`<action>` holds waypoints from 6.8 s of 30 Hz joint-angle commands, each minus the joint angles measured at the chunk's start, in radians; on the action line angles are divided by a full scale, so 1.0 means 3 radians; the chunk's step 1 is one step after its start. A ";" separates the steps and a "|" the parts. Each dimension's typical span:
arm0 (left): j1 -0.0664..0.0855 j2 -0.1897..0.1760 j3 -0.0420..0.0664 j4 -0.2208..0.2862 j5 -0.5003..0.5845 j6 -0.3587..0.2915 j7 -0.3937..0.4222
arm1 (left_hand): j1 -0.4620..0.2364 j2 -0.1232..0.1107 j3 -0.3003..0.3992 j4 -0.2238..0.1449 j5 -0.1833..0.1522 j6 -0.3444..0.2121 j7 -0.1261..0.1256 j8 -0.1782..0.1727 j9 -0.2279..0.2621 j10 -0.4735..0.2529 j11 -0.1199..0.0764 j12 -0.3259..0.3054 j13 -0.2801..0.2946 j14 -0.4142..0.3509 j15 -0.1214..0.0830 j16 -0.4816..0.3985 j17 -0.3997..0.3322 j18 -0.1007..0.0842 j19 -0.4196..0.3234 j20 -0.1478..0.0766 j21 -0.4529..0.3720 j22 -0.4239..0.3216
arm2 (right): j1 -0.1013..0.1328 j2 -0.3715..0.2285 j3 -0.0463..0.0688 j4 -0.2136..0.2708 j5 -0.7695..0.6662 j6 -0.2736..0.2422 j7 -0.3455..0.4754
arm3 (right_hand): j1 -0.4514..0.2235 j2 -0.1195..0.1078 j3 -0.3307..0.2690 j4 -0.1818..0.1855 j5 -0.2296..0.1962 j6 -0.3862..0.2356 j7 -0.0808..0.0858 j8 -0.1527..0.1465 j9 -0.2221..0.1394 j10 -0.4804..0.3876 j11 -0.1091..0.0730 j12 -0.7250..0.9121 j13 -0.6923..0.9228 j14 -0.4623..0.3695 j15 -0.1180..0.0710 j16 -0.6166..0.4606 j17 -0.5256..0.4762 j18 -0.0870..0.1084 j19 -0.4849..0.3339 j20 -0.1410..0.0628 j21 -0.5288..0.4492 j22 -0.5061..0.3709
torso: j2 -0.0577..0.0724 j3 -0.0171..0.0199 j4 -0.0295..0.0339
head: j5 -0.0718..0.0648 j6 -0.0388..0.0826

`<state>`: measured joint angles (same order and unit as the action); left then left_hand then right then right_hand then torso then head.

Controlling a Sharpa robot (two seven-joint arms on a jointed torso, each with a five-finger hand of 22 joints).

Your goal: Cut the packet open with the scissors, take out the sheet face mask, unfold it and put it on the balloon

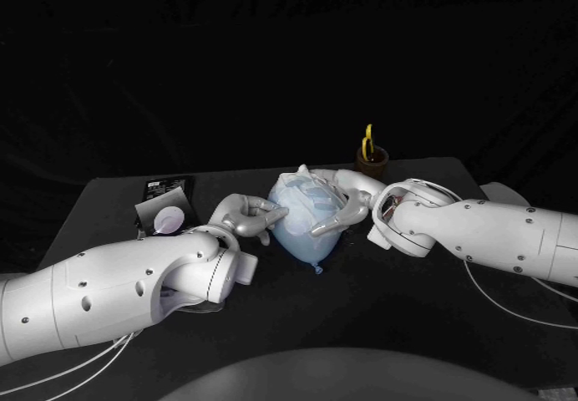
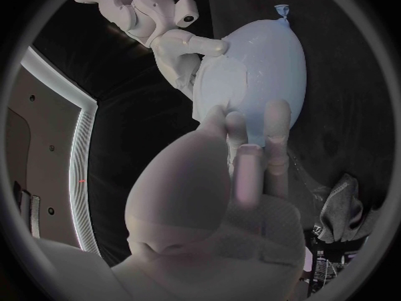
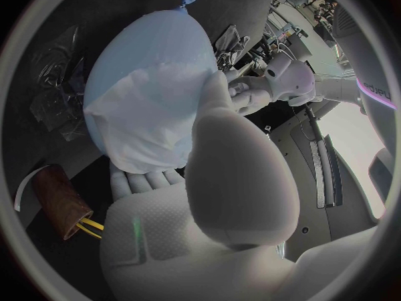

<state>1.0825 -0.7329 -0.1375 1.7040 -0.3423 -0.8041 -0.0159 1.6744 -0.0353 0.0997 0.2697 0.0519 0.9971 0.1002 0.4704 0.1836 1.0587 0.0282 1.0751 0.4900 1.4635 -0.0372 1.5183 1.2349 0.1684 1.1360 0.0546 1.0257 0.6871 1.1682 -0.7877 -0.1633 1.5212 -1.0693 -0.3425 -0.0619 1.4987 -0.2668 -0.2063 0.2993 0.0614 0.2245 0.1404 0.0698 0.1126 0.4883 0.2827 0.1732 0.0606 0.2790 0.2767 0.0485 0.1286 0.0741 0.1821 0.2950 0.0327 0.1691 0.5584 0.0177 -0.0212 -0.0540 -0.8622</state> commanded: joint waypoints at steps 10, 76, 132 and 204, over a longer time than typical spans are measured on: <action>0.0003 0.0012 0.0006 0.0003 -0.0017 -0.0060 0.0027 | -0.0298 -0.0629 0.1588 -0.0156 0.0001 0.0200 -0.0056 0.0143 0.0274 0.0472 -0.0081 0.0052 0.0494 0.0166 -0.0077 0.0044 0.0350 -0.0055 0.0182 -0.0040 0.0345 0.0407 | -0.0034 0.0008 -0.0024 0.0026 -0.0015 0.0160 -0.0012 | -0.0008 0.0045 0.0030 0.0007 -0.0013 0.0044 0.0537 0.0023 0.0013 0.0020 -0.0007 0.0015 0.0005 0.0030 -0.0007 0.0018 0.0002 0.0021 0.0032 -0.0004 0.0021 0.0006 | 0.0001 0.0000 0.0001 | 0.0033 -0.0017; -0.0051 -0.0162 0.0018 0.0086 0.0102 0.0585 0.0090 | -0.1412 -0.0797 0.1290 -0.0861 0.0234 -0.0481 0.0168 -0.0397 0.0520 -0.0101 0.0130 -0.0448 0.0077 -0.0050 0.0123 -0.0103 -0.0105 0.0037 -0.0214 0.0124 -0.0064 -0.0158 | -0.0041 -0.0044 -0.0024 0.0094 -0.0002 0.0133 0.0054 | -0.0021 -0.0003 -0.0042 0.0009 -0.0007 0.0037 0.0537 0.0021 0.0010 -0.0016 -0.0003 0.0004 -0.0005 -0.0004 -0.0004 0.0002 -0.0022 0.0019 0.0031 -0.0003 0.0019 -0.0004 | 0.0002 0.0000 0.0000 | 0.0017 0.0007; -0.0051 -0.0155 0.0024 0.0055 0.0299 0.0214 0.0215 | -0.1192 -0.0460 0.2139 -0.0949 0.0007 0.0146 -0.0080 0.0058 0.0739 0.0689 -0.0110 -0.0027 0.0819 0.0235 -0.0095 0.0056 0.0598 -0.0090 0.0292 -0.0049 0.0471 0.0554 | -0.0041 -0.0060 -0.0024 0.0112 0.0000 0.0136 0.0054 | -0.0020 0.0009 -0.0029 0.0008 -0.0011 0.0063 0.0538 0.0031 0.0021 0.0006 -0.0007 0.0017 -0.0001 0.0010 -0.0005 0.0003 -0.0021 0.0019 0.0033 -0.0004 0.0018 -0.0006 | 0.0000 0.0000 0.0001 | 0.0013 -0.0009; -0.0068 -0.0463 0.0016 0.0167 0.0086 0.0873 -0.0564 | -0.1374 -0.0564 0.2508 -0.1091 0.0023 0.0135 -0.0087 0.0144 0.0889 0.0744 -0.0121 0.0057 0.0971 0.0250 -0.0106 0.0067 0.0657 -0.0106 0.0331 -0.0060 0.0565 0.0665 | -0.0041 -0.0102 -0.0024 0.0189 0.0222 0.0025 0.0152 | -0.0303 -0.0056 -0.0180 0.0013 0.0018 0.0001 0.0540 0.0009 0.0001 -0.0105 -0.0001 -0.0007 -0.0001 -0.0080 0.0005 -0.0026 -0.0080 0.0008 0.0022 -0.0004 0.0014 -0.0033 | 0.0001 0.0000 0.0002 | 0.0009 0.0002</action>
<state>1.0626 -0.8706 -0.1328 1.7529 -0.2994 -0.5642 -0.1593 1.2692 -0.2068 0.8475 -0.0566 0.0531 1.0373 0.0688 0.5009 0.3167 1.2514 0.0142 1.0863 0.7786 1.4653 -0.0602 1.5324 1.3081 0.1463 1.2275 0.0342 1.1887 0.8833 1.1620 -0.8204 -0.1653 1.5776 -0.9871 -0.3780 0.0129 1.4064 -0.2847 -0.2655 0.3034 0.0659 0.2191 0.1382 0.0693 0.1114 0.4505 0.2805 0.1681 0.0588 0.2520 0.2784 0.0356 0.1038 0.0677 0.1817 0.2952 0.0327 0.1578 0.5586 0.0177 -0.0210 -0.0510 -0.8624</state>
